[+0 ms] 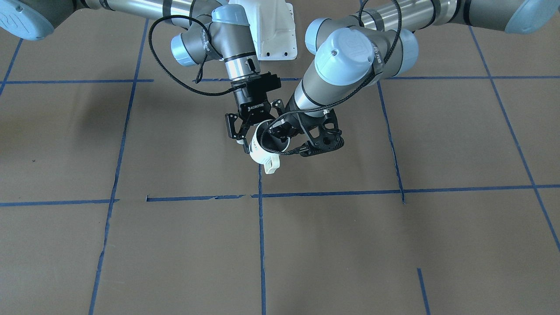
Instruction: Left arm hands cup to right arm to dump lemon
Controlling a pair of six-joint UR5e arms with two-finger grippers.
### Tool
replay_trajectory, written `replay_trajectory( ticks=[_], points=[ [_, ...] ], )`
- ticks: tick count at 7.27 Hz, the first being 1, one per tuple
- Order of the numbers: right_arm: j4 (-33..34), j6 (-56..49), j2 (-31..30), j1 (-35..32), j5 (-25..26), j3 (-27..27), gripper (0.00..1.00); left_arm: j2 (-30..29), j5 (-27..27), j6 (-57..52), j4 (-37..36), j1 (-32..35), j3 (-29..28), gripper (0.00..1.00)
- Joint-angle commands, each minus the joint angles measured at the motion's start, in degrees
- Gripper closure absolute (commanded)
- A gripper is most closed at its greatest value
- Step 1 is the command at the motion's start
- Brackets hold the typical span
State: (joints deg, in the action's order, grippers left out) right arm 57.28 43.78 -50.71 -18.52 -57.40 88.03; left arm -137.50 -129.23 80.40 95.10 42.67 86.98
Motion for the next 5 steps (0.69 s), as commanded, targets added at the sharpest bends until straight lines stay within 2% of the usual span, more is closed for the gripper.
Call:
replay_trajectory(
  ticks=[1, 5],
  points=[
    [-0.1, 0.0, -0.2, 0.2, 0.0, 0.0, 0.00, -0.1, 0.2, -0.8, 0.0, 0.4, -0.8, 1.00],
    [-0.2, 0.1, -0.3, 0.6, 0.0, 0.1, 0.00, 0.8, 0.7, -9.3, -0.4, 7.0, -4.3, 1.00]
  ],
)
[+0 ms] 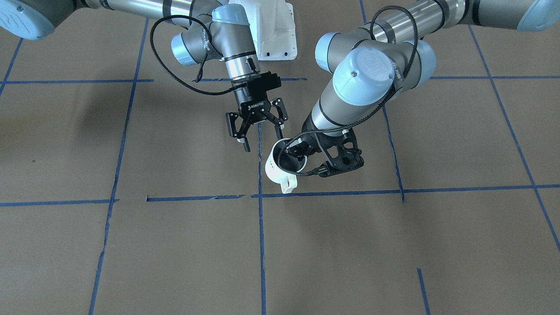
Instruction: Left arm hands cup to right arm to dump lemon
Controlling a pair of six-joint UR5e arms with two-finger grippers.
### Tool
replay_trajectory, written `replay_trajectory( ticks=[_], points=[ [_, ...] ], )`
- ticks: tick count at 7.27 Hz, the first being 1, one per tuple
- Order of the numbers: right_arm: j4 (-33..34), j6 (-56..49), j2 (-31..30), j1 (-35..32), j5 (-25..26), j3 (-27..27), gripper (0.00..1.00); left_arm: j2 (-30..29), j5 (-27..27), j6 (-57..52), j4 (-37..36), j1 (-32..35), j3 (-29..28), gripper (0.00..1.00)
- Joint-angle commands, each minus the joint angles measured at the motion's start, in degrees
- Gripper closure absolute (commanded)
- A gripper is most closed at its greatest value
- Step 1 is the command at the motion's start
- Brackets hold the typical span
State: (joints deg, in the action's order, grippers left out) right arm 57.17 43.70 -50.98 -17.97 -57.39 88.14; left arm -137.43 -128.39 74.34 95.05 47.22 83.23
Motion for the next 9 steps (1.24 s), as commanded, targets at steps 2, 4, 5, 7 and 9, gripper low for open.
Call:
replay_trajectory(
  ticks=[2, 4, 5, 7, 9],
  points=[
    [0.2, 0.3, 0.3, -1.9, -0.9, 0.1, 0.00, 6.3, -0.1, -10.1, -1.0, 4.7, 0.4, 1.00],
    [0.6, 0.9, -0.2, -6.3, -10.4, -0.1, 0.00, 15.9, -0.1, -16.5, -1.1, 7.3, 7.6, 1.00],
    [0.6, 1.0, -1.0, -9.9, -16.4, -0.2, 0.00, 19.7, -0.1, -18.1, -1.1, 9.0, 10.8, 1.00],
    [3.6, 1.6, -3.9, -19.3, -33.5, 0.0, 0.00, 31.2, 0.3, -22.6, -0.9, 10.3, 17.6, 1.00],
    [14.8, 0.9, -4.0, -30.0, -52.5, 0.5, 0.00, 42.9, 1.8, -30.1, 0.5, 10.4, 22.2, 1.00]
  ],
)
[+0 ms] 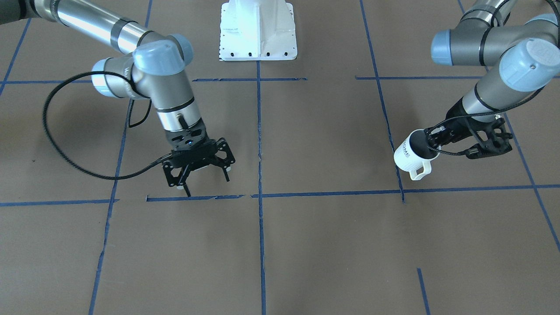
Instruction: Left arm hands cup to right arm to dump lemon
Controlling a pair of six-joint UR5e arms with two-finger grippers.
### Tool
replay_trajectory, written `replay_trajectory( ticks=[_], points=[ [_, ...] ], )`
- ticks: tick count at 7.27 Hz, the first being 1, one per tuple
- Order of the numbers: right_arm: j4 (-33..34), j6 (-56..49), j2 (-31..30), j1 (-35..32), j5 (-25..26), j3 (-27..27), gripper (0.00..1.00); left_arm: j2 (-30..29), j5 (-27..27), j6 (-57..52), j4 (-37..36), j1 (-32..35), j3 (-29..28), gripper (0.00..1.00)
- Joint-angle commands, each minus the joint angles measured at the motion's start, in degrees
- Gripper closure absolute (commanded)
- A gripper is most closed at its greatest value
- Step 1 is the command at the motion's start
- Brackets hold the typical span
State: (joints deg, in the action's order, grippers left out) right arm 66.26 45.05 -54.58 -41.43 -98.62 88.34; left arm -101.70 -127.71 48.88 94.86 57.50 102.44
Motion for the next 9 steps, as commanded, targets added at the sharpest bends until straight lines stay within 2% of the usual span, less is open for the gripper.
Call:
replay_trajectory(
  ticks=[1, 3, 5, 6, 7, 8, 9],
  points=[
    [6.7, -0.9, -2.5, -9.2, -15.0, 0.6, 0.00, 11.0, 1.9, -6.3, 2.6, 0.4, 3.8, 1.00],
    [7.6, -11.1, -6.2, -14.5, -22.4, 0.9, 0.00, 16.2, 1.9, -6.1, 10.5, 0.4, 2.6, 1.00],
    [10.2, -16.5, -9.4, -21.4, -29.9, 0.9, 0.00, 16.2, 1.9, -6.1, 11.8, 0.3, 0.9, 0.98],
    [14.6, -22.1, -9.4, -23.2, -30.2, 1.5, 0.00, 16.0, 1.9, -6.2, 11.8, 0.3, 0.8, 0.91],
    [17.5, -27.8, -9.5, -24.4, -30.2, 1.8, 0.00, 16.0, 1.9, -6.3, 11.8, 0.3, 0.6, 0.58],
    [18.2, -31.3, -10.9, -25.4, -30.2, 1.8, 0.00, 15.9, 1.9, -6.7, 11.8, 0.3, 0.7, 0.37],
    [17.9, -34.3, -12.8, -26.8, -30.2, 1.7, 0.00, 16.0, 2.1, -8.4, 11.7, 0.5, 0.9, 0.00]
  ],
)
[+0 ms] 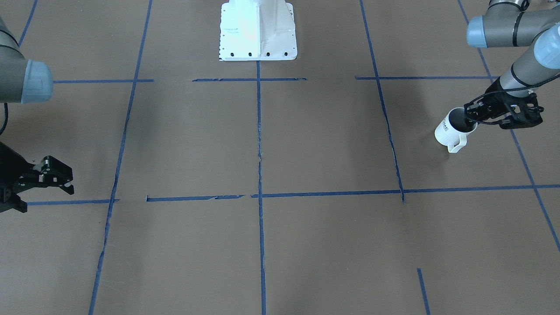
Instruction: Left arm hands cup to right arm to dump lemon
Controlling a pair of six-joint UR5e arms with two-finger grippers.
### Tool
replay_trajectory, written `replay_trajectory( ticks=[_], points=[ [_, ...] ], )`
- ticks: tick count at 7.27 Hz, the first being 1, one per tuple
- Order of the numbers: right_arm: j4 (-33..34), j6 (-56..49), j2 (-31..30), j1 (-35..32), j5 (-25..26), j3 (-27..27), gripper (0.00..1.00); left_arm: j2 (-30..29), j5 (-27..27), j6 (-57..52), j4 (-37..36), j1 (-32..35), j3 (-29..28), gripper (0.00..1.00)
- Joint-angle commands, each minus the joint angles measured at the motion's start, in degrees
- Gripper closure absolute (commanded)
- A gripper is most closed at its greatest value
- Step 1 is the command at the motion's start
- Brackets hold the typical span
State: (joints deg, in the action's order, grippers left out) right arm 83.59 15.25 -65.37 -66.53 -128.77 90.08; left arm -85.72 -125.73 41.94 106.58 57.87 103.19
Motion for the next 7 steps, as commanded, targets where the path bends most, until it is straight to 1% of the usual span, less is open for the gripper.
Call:
replay_trajectory(
  ticks=[1, 2, 3, 4, 5, 6, 7],
  points=[
    [0.9, -7.5, -3.7, -3.4, -0.2, -0.1, 0.00, -0.1, 0.1, -5.3, -0.6, 3.0, 0.6, 0.00],
    [0.9, -8.1, -5.6, -4.9, -0.3, -0.1, 0.00, -0.1, -0.5, -11.8, -1.9, 6.8, 0.6, 0.00],
    [1.0, -10.9, -7.5, -7.2, -1.9, 0.1, 0.00, -0.4, -0.6, -19.7, -7.4, 10.2, 1.2, 0.00],
    [1.4, -14.5, -10.0, -10.8, -3.4, 0.4, 0.00, -0.9, -0.6, -31.7, -14.5, 15.4, 1.6, 0.00],
    [3.3, -18.5, -13.3, -13.8, -3.8, 2.3, 0.00, -0.9, -0.6, -40.5, -18.6, 19.7, 1.6, 0.00],
    [10.3, -24.5, -16.4, -17.3, -4.1, 5.3, 0.00, -0.4, -0.7, -44.5, -21.3, 23.0, 1.6, 0.00],
    [13.4, -27.7, -21.8, -19.8, -4.2, 8.2, 0.00, 0.2, -1.2, -45.1, -22.4, 25.5, 1.7, 0.00]
  ],
)
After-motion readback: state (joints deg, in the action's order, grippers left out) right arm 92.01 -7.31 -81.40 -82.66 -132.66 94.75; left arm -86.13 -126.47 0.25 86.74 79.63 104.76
